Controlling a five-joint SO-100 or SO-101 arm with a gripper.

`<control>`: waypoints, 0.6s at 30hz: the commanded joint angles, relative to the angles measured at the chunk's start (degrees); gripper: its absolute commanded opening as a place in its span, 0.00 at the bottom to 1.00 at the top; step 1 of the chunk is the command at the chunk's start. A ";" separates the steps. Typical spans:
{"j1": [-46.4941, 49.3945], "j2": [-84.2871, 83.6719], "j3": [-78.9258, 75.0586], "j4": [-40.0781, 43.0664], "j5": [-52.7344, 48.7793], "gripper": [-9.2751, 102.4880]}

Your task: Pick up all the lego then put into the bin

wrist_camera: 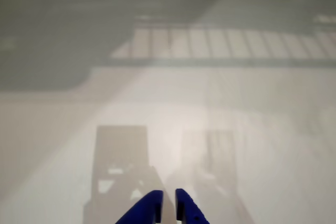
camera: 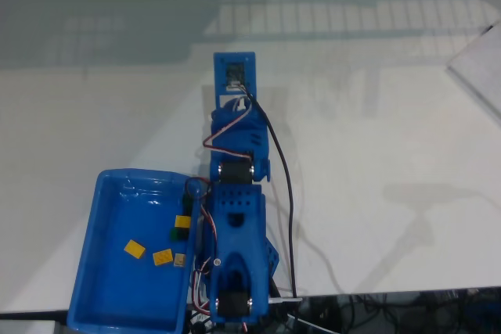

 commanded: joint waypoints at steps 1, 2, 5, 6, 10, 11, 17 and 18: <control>1.05 2.29 1.67 -0.53 -0.88 0.08; 1.32 2.90 2.64 -0.26 -1.23 0.08; 2.20 5.62 6.33 0.00 -2.55 0.08; 2.55 6.77 7.73 0.26 -3.08 0.08; 3.96 11.25 13.18 2.11 -5.01 0.08; 4.13 11.60 14.06 2.37 -5.27 0.08; 4.48 11.60 14.85 7.82 -5.98 0.08; 4.48 11.60 14.85 9.23 -6.15 0.08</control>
